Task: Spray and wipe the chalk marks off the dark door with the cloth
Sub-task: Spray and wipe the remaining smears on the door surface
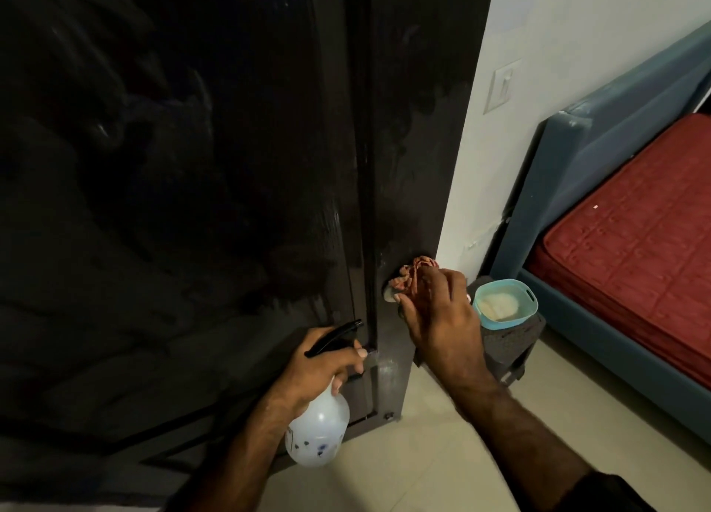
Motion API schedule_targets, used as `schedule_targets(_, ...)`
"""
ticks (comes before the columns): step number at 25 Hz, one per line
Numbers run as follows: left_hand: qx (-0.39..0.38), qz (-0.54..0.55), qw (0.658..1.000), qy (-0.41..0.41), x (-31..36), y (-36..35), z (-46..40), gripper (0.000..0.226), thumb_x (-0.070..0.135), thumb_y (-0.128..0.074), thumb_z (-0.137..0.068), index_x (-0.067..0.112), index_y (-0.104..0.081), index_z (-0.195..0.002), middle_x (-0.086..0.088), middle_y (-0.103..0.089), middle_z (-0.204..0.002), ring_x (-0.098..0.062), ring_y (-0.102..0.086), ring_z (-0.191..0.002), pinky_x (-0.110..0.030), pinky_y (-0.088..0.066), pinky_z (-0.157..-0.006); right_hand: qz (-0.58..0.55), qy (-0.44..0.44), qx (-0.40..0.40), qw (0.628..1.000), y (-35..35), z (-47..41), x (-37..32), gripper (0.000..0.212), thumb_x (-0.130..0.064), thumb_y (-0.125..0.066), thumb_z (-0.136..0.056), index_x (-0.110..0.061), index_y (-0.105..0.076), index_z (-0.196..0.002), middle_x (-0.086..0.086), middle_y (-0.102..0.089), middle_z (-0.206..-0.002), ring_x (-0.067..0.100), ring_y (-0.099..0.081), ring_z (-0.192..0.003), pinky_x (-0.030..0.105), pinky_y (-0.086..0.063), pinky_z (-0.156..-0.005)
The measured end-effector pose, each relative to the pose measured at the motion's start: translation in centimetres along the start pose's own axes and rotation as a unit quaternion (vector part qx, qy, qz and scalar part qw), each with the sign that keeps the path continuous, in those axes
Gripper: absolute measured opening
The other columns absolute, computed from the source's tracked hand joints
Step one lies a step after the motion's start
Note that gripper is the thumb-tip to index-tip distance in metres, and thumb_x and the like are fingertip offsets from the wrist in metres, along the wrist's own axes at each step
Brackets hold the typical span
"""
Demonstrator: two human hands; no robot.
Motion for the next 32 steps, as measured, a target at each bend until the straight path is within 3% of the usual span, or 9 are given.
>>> schedule_targets(4,-0.001,0.016,1.000,0.001,-0.2,0.8,0.2,0.050,0.023,-0.084,-0.078,-0.004,-0.065,-0.116,-0.020,-0.075,-0.087,-0.019,-0.046,-0.047,-0.033,-0.045,-0.053,0.076,0.021,0.012,0.997,0.4,-0.1,0.3,0.050,-0.063,-0.052,-0.104,-0.026,-0.067,-0.134,0.008,-0.053,-0.135,0.028,-0.050,-0.125,0.053,-0.046,-0.100)
schedule_targets(7,-0.013,0.008,1.000,-0.004,-0.2,1.0,0.0,0.048,0.024,-0.084,-0.076,-0.004,-0.066,-0.111,-0.020,-0.074,-0.085,-0.021,-0.046,-0.048,-0.033,-0.043,-0.053,-0.097,-0.109,-0.027,0.989,0.5,-1.2,1.9,0.056,-0.061,-0.037,-0.108,-0.022,-0.073,-0.124,0.005,-0.065,-0.117,0.021,-0.062,-0.105,0.043,-0.057,-0.089)
schedule_targets(12,-0.032,0.006,0.999,-0.009,0.0,1.0,-0.6,0.053,0.028,-0.086,-0.076,-0.005,-0.064,-0.112,-0.025,-0.073,-0.088,-0.022,-0.046,-0.047,-0.033,-0.043,-0.053,-0.249,-0.290,-0.194,0.903,1.0,-4.5,3.2,0.031,-0.033,-0.070,-0.103,-0.017,-0.073,-0.129,0.006,-0.077,-0.117,0.024,-0.074,-0.105,0.051,-0.061,-0.100)
schedule_targets(16,-0.036,0.013,0.999,-0.019,0.6,0.7,-0.6,0.052,0.027,-0.086,-0.073,-0.005,-0.065,-0.110,-0.024,-0.072,-0.086,-0.022,-0.045,-0.047,-0.033,-0.043,-0.053,-0.218,-0.329,-0.296,0.870,0.2,-4.7,3.6,0.040,-0.051,-0.064,-0.104,-0.014,-0.069,-0.117,0.009,-0.077,-0.114,0.024,-0.074,-0.102,0.039,-0.061,-0.092)
schedule_targets(20,-0.034,0.016,0.999,-0.009,0.5,0.6,-0.4,0.053,0.026,-0.086,-0.071,-0.002,-0.066,-0.112,-0.020,-0.073,-0.085,-0.020,-0.046,-0.048,-0.032,-0.043,-0.053,-0.355,-0.367,-0.363,0.780,-2.3,-3.2,4.0,0.067,-0.070,-0.063,-0.093,-0.014,-0.067,-0.131,0.013,-0.078,-0.116,0.024,-0.070,-0.102,0.033,-0.055,-0.080)
schedule_targets(22,-0.027,0.018,0.999,-0.002,0.3,0.5,-0.5,0.052,0.024,-0.086,-0.072,-0.001,-0.066,-0.114,-0.018,-0.073,-0.084,-0.019,-0.047,-0.048,-0.033,-0.044,-0.054,-0.256,-0.337,-0.368,0.828,-2.0,-4.9,3.2,0.068,-0.072,-0.067,-0.089,-0.015,-0.068,-0.126,0.008,-0.077,-0.112,0.024,-0.072,-0.102,0.037,-0.059,-0.087)
schedule_targets(24,-0.023,0.021,1.000,0.002,0.1,0.4,-0.6,0.053,0.023,-0.085,-0.073,0.000,-0.065,-0.117,-0.018,-0.074,-0.084,-0.019,-0.047,-0.048,-0.035,-0.043,-0.055,0.009,-0.237,-0.387,0.891,-1.6,-6.2,1.0,0.059,-0.075,-0.068,-0.088,-0.022,-0.070,-0.115,0.002,-0.072,-0.107,0.025,-0.070,-0.100,0.041,-0.054,-0.091)
schedule_targets(26,-0.013,0.025,1.000,0.004,0.1,0.2,-0.6,0.052,0.021,-0.086,-0.075,0.001,-0.065,-0.118,-0.018,-0.075,-0.085,-0.019,-0.047,-0.048,-0.035,-0.043,-0.055,0.290,-0.086,-0.323,0.897,-1.8,-5.8,-2.2,0.042,-0.066,-0.067,-0.089,-0.026,-0.067,-0.102,0.002,-0.068,-0.099,0.028,-0.064,-0.093,0.046,-0.047,-0.094)
schedule_targets(32,0.016,0.054,0.998,-0.009,0.9,1.2,-0.8,0.034,0.008,-0.080,-0.089,0.001,-0.065,-0.119,-0.020,-0.073,-0.084,-0.020,-0.046,-0.048,-0.033,-0.044,-0.053,0.215,-0.100,-0.175,0.956,-2.5,-4.0,-1.9,0.051,-0.071,-0.053,-0.096,-0.022,-0.064,-0.103,0.004,-0.068,-0.102,0.023,-0.065,-0.093,0.041,-0.053,-0.092)
Point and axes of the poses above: each hand's wrist, its own z-axis away from the middle knuckle, its own y-axis out of the back of the hand, x = y × z, the point moved 5 cm from there along -z, towards the middle knuckle
